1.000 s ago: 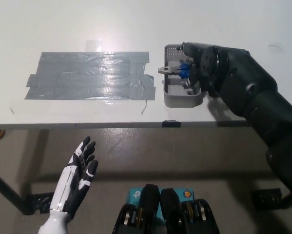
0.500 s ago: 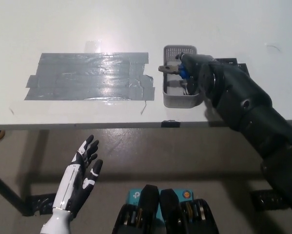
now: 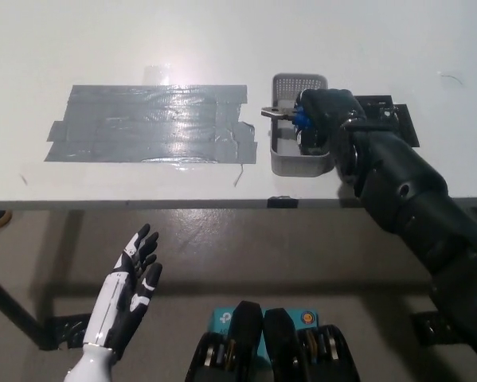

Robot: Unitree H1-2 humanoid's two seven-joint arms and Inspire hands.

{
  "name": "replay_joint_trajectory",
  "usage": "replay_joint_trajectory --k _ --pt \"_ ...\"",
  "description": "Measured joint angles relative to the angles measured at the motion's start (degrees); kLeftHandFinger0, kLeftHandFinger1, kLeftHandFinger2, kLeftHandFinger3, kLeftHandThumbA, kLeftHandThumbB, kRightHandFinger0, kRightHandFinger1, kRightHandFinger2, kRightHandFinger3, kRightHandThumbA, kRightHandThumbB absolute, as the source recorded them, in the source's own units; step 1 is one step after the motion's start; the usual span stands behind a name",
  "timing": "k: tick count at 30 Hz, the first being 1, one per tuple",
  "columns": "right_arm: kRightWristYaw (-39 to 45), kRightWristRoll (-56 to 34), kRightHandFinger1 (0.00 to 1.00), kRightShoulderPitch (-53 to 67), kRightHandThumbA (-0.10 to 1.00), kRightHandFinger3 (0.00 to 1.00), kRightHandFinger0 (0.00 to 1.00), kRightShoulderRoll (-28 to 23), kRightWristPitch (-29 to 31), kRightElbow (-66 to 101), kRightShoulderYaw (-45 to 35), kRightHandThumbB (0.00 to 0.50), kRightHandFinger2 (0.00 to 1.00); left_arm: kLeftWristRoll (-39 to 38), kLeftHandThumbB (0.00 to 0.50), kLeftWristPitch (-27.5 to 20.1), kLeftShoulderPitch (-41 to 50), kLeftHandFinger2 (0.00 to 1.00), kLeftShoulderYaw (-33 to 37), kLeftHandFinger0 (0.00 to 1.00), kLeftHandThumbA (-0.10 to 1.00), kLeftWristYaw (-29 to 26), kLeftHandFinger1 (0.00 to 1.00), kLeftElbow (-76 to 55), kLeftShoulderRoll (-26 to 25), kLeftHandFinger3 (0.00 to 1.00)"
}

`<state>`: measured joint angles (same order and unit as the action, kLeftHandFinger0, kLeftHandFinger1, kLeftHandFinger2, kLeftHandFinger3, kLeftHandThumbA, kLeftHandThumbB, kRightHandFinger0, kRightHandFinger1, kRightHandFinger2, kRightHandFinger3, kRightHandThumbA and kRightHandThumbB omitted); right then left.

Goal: The robot picks the blue plier placed on top of the container and places it on the grey area of the table

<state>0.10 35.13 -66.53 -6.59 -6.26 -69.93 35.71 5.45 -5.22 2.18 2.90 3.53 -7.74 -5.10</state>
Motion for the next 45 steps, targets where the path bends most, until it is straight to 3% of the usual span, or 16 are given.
replay_joint_trajectory --k 2,7,9,11,14,20,24,27,28,31,35,39,42,43,44,45 --pt "-1.8 0.4 0.00 0.2 -0.10 0.45 0.00 0.0 1.2 -0.3 0.1 0.230 0.15 0.0 0.122 0.0 0.0 1.00 -0.2 1.00 0.87 0.0 1.00 -0.2 -0.1 1.00" --pt "-5.0 1.4 0.02 0.5 -0.10 0.28 0.00 0.0 3.4 -0.6 0.6 0.222 0.15 -0.1 0.107 0.0 0.0 0.99 -0.4 1.00 0.87 0.0 0.99 -0.3 -0.2 1.00" --pt "-5.8 1.8 0.10 0.7 -0.10 0.36 0.00 0.0 4.0 -0.5 0.9 0.221 0.31 -0.1 0.113 0.0 0.1 0.98 -0.4 1.00 0.87 0.0 0.99 -0.5 -0.2 1.00" --pt "-6.3 2.2 0.30 0.9 -0.10 0.40 0.06 0.0 4.6 -0.3 1.1 0.250 0.63 -0.1 0.112 0.0 0.4 0.99 -0.4 1.00 0.89 0.0 0.98 -0.6 -0.2 1.00" --pt "-6.8 2.8 0.39 0.9 -0.10 0.37 0.03 0.0 5.2 0.2 1.2 0.252 0.76 -0.2 0.111 0.0 0.5 0.99 -0.4 1.00 0.89 0.0 0.99 -0.7 -0.3 1.00" --pt "-6.8 4.1 0.46 0.5 -0.10 0.32 0.00 -0.4 5.1 2.8 1.3 0.272 0.84 -0.5 0.112 0.0 0.5 0.98 -0.4 1.00 0.88 0.0 0.99 -0.7 -0.5 1.00" --pt "-6.6 5.0 0.57 -1.3 -0.10 0.29 0.04 -0.4 5.0 4.2 1.9 0.221 0.99 -0.5 0.095 0.0 0.8 0.98 -0.4 1.00 0.87 0.0 0.98 -0.8 -0.6 1.00" --pt "-6.3 5.9 0.64 -3.3 -0.10 0.35 0.24 -0.3 4.9 4.6 2.6 0.228 0.95 -0.4 0.095 0.0 1.1 0.99 -0.4 1.00 0.85 0.0 0.98 -0.9 -0.9 1.00" --pt "-6.2 6.1 0.54 -4.0 -0.10 0.40 0.17 -0.3 4.9 4.5 2.9 0.242 0.82 -0.4 0.103 0.0 1.2 0.99 -0.4 1.00 0.85 0.0 0.97 -1.0 -1.0 1.00" --pt "-6.1 6.8 0.40 -6.4 -0.10 0.32 0.03 -0.2 4.9 4.1 3.5 0.259 0.71 -0.3 0.098 0.0 1.3 0.98 -0.4 1.00 0.84 0.0 0.97 -1.6 -1.2 1.00" --pt "-5.6 7.2 0.27 -8.3 -0.10 0.32 0.00 -0.1 5.1 4.2 3.7 0.278 0.55 -0.1 0.102 0.0 1.5 0.99 -0.2 0.99 0.85 0.0 0.97 -1.8 -1.2 1.00" --pt "-5.6 8.1 0.20 -8.5 -0.10 0.40 0.00 0.0 5.2 4.4 4.2 0.266 0.55 0.3 0.098 0.0 1.9 1.00 0.2 0.98 0.84 0.1 0.98 -1.9 -1.2 1.00" --pt "-5.7 8.4 0.31 -8.6 -0.10 0.33 0.00 1.3 5.2 2.8 4.3 0.246 0.79 0.7 0.105 0.0 2.0 1.00 0.4 1.00 0.83 0.1 0.99 -1.8 -1.2 1.00" --pt "-5.8 8.4 0.31 -8.6 -0.10 0.30 0.00 2.0 5.2 2.0 4.3 0.258 0.78 0.7 0.111 0.0 2.0 1.00 0.5 1.00 0.84 0.0 0.99 -1.8 -1.2 1.00" --pt "-5.8 8.4 0.28 -8.8 -0.10 0.44 0.00 3.1 5.3 0.8 4.3 0.301 0.68 0.7 0.109 0.0 2.0 1.00 0.6 1.00 0.84 0.0 0.99 -1.8 -1.1 1.00" --pt "-5.9 8.4 0.24 -8.9 -0.10 0.45 0.00 3.4 5.3 0.2 4.4 0.297 0.62 0.7 0.106 0.0 2.0 1.00 0.7 1.00 0.85 0.0 0.99 -1.8 -1.0 1.00"
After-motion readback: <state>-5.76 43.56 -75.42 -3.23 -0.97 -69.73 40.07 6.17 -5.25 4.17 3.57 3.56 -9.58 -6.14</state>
